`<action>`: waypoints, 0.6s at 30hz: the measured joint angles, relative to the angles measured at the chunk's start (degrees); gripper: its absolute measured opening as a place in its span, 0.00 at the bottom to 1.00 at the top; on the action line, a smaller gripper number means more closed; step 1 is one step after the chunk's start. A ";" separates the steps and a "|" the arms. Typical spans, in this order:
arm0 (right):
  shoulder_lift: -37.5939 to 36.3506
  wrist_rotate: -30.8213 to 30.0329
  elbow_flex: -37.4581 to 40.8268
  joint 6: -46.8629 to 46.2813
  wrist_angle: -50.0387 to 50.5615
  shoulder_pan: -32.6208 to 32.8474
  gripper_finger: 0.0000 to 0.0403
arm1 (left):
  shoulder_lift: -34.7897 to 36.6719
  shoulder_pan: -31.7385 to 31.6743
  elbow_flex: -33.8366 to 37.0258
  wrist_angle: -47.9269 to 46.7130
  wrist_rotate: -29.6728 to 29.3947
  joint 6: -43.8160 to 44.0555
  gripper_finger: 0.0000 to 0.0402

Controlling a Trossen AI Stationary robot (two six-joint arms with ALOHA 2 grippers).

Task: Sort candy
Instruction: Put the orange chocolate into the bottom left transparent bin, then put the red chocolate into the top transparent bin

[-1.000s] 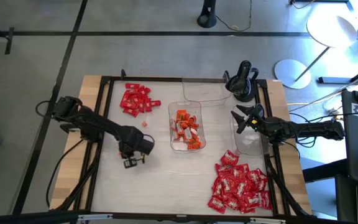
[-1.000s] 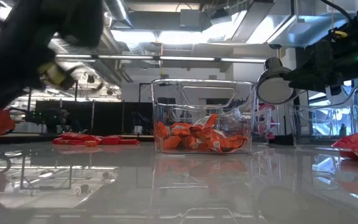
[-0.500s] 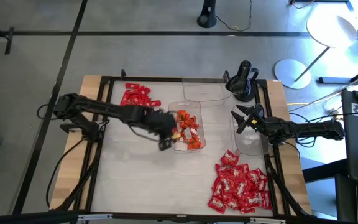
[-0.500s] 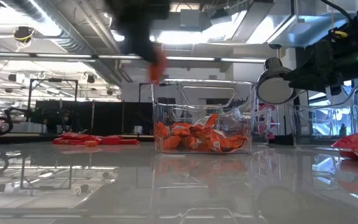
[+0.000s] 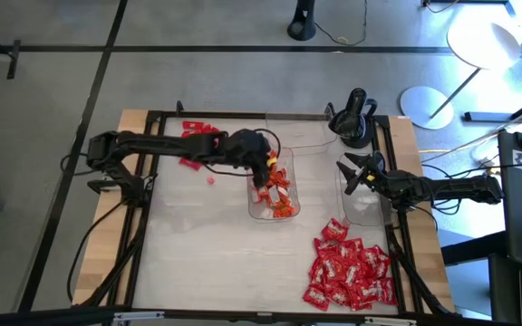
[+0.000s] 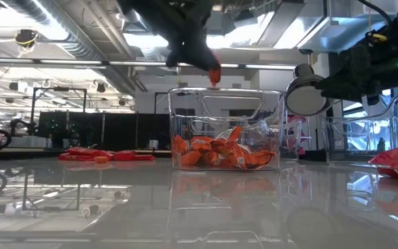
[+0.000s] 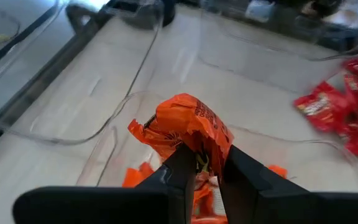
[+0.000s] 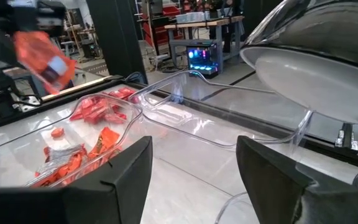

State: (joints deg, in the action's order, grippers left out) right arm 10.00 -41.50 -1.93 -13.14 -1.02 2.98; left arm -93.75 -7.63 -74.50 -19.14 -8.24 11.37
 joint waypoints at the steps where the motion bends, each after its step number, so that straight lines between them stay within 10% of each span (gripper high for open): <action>1: 0.00 -0.15 0.00 -0.01 0.01 -0.01 0.57 | -0.70 -0.25 0.02 0.28 -0.01 0.12 0.13; 8: 0.00 -0.52 -0.02 -0.03 0.00 -0.02 0.57 | -4.51 -1.57 0.02 3.65 0.20 0.19 0.19; 18: 0.00 -0.52 -0.04 -0.03 0.00 0.00 0.57 | -3.94 -3.83 0.02 4.30 2.41 5.35 0.52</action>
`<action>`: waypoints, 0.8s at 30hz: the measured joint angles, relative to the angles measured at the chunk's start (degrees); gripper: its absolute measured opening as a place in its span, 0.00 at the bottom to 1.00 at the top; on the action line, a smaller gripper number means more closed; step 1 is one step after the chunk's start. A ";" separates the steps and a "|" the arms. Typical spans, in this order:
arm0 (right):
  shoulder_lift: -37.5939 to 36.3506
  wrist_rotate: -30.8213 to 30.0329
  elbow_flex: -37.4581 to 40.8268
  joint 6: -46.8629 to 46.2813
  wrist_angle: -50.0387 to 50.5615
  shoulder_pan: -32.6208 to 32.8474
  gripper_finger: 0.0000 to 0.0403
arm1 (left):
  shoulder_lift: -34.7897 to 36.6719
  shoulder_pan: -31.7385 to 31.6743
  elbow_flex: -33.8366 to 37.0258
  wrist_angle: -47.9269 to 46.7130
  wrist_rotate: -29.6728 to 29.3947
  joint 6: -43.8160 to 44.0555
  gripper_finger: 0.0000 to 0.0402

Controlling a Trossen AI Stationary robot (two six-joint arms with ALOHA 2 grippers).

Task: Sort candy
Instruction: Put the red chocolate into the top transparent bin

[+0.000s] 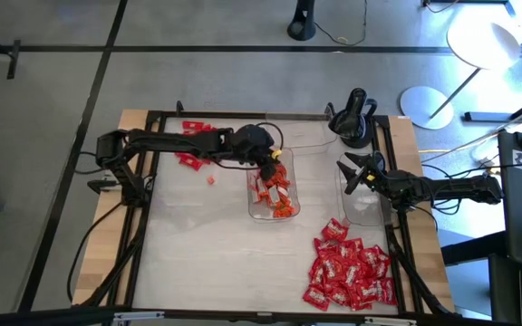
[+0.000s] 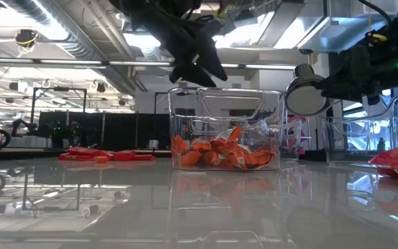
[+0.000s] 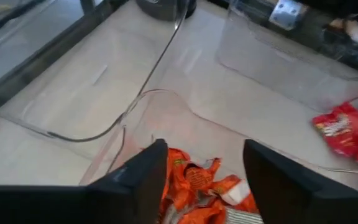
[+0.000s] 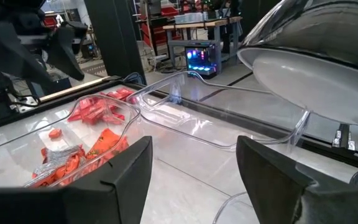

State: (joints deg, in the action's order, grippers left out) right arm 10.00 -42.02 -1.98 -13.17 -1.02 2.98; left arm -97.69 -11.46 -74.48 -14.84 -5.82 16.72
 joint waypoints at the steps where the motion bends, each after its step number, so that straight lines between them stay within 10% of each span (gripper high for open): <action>1: 0.00 0.00 0.00 0.00 0.00 -0.02 0.57 | 0.60 -0.28 0.00 -0.45 0.94 0.64 0.54; 8: 0.00 0.02 0.00 0.02 -0.02 -0.02 0.57 | 7.83 -2.71 -0.02 -12.42 0.82 3.59 0.61; 24: 0.00 0.02 -0.02 -0.02 -0.33 -0.01 0.57 | 14.86 -10.00 1.80 -39.65 -20.02 13.85 0.61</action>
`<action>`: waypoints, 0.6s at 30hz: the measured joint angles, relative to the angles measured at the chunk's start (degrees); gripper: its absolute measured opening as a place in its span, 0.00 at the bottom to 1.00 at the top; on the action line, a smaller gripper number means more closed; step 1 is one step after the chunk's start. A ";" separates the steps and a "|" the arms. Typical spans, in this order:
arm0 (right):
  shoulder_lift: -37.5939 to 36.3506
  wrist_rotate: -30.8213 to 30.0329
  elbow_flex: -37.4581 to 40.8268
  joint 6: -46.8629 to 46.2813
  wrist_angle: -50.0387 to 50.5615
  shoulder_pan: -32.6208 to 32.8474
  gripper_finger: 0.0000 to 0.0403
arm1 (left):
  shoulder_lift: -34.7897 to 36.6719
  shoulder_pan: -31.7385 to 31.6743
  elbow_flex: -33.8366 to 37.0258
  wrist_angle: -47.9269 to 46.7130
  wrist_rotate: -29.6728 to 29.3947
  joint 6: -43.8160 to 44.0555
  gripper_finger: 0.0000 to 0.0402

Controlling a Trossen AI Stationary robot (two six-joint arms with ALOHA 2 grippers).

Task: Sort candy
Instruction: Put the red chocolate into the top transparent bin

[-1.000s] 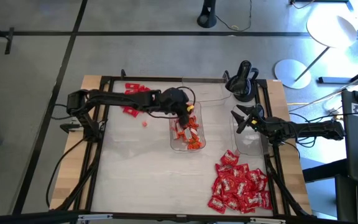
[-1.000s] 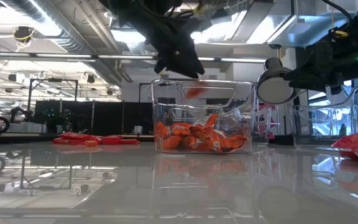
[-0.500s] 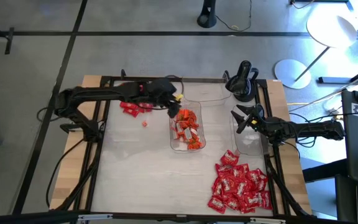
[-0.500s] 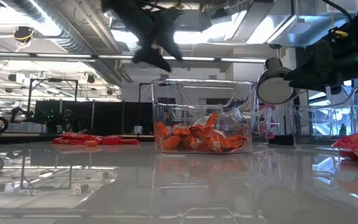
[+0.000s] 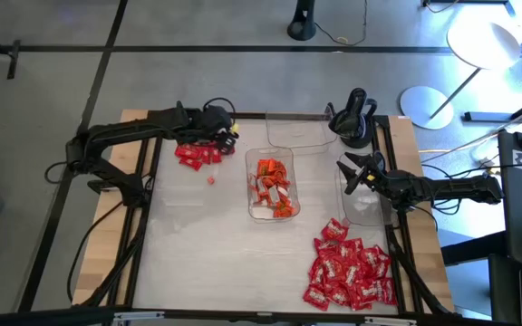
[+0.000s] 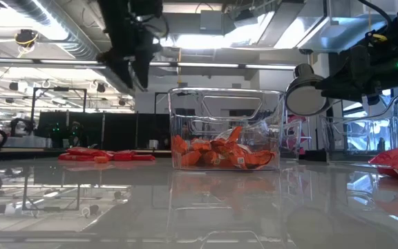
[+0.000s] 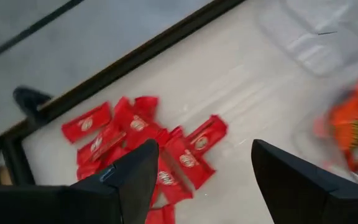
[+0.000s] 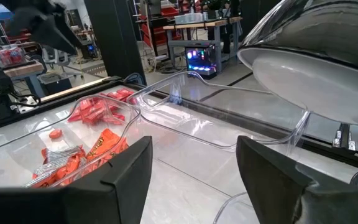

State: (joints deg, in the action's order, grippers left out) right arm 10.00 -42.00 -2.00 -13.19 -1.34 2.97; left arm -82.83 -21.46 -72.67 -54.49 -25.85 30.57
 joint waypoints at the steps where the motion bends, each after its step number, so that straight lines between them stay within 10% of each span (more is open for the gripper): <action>1: 0.00 0.02 0.00 0.00 -0.01 0.00 0.57 | -0.03 -0.80 0.96 -0.05 0.02 0.64 0.61; 18: 0.00 -0.02 -0.02 0.00 0.17 -0.01 0.57 | -0.15 -7.40 22.40 24.46 5.44 9.98 0.61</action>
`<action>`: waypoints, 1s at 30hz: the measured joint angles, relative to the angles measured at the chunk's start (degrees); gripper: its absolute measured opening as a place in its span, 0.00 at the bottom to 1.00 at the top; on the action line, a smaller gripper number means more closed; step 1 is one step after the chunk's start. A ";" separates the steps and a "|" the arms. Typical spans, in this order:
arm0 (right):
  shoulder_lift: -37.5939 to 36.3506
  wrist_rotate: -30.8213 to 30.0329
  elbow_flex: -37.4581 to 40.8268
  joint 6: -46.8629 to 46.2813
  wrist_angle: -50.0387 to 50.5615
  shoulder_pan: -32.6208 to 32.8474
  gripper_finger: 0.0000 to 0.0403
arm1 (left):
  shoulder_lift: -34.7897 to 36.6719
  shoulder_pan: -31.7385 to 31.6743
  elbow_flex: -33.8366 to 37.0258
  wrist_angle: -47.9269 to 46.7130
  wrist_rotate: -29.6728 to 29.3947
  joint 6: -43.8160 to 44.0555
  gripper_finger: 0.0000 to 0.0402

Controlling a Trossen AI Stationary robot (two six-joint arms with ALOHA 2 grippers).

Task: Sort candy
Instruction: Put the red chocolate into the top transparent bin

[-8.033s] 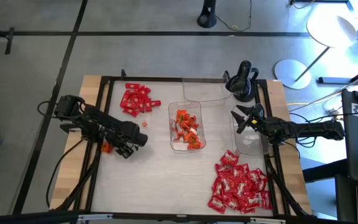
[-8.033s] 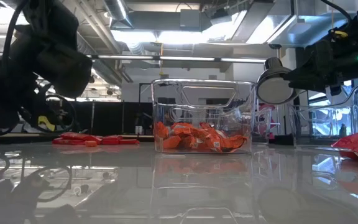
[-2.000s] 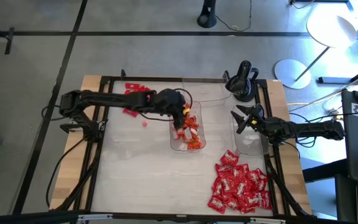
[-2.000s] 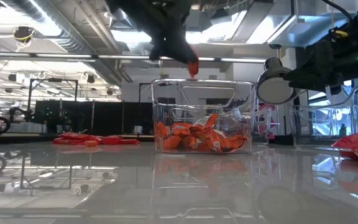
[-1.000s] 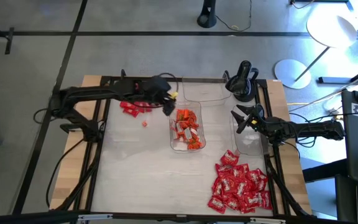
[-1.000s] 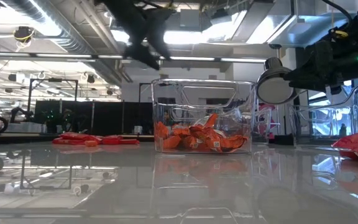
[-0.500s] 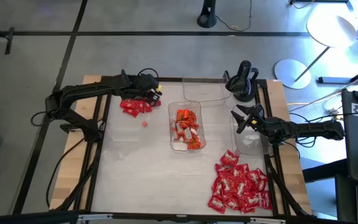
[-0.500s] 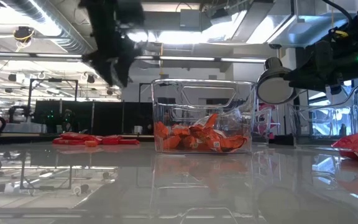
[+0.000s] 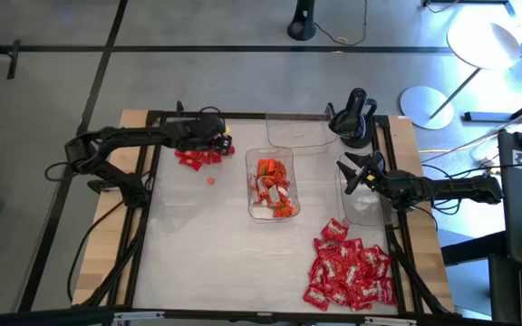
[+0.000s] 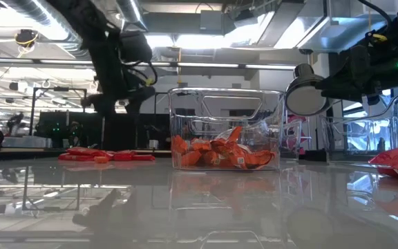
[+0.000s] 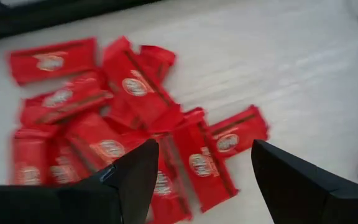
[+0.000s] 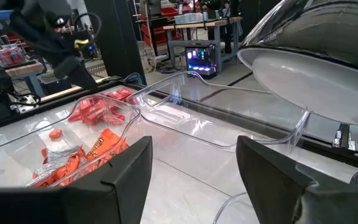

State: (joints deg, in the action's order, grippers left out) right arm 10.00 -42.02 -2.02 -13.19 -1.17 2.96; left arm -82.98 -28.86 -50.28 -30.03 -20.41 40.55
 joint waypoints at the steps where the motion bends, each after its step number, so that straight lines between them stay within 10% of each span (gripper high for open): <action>1: 0.00 0.02 0.00 0.00 0.02 0.00 0.57 | 0.00 0.04 0.95 1.87 0.71 0.54 0.61; 30: 0.00 0.01 -0.13 0.00 0.86 0.00 0.57 | -8.73 0.11 8.60 16.31 2.41 5.54 0.61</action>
State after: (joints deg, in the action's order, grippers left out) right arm 10.00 -42.01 -2.15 -13.19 -0.31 2.96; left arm -91.71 -28.75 -41.67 -13.71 -18.00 46.08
